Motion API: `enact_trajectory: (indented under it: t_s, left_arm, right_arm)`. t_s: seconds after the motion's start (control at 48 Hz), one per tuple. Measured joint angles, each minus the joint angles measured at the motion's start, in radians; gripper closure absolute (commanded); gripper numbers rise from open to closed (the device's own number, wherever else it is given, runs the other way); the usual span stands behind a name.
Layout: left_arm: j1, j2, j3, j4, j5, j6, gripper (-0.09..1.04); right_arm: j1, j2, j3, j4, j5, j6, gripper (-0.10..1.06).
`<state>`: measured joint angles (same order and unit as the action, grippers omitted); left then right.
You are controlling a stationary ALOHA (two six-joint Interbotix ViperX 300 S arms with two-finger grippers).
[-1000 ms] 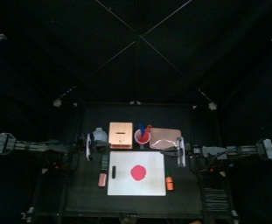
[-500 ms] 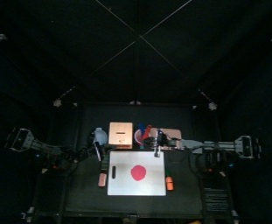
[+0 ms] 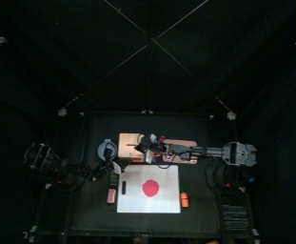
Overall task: Get the cutter from the drawer then cut the dough then place the extra dough in the bowl
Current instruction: Open the drawer
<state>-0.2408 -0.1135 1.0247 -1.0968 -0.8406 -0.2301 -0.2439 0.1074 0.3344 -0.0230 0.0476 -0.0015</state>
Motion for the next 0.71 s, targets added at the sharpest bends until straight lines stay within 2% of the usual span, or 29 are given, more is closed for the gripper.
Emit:
enact_trajectory:
  t_s: [0.167, 0.333, 0.458, 0.708]
  left_arm:
    - [-0.034, 0.018, -0.008, -0.048, -0.009, -0.026, 0.92]
    - [-0.077, 0.043, -0.018, -0.095, -0.02, -0.046, 0.84]
    - [-0.083, 0.077, -0.021, -0.138, -0.02, -0.097, 0.8]
    - [-0.083, 0.104, -0.026, -0.12, -0.031, -0.204, 0.65]
  right_arm:
    - [0.002, 0.087, -0.101, 0.011, 0.118, -0.003, 0.94]
    - [0.002, 0.132, -0.144, 0.012, 0.135, -0.008, 0.94]
    - [0.003, 0.152, -0.169, 0.011, 0.153, -0.008, 0.94]
    - [0.005, 0.179, -0.181, 0.032, 0.166, -0.008, 0.94]
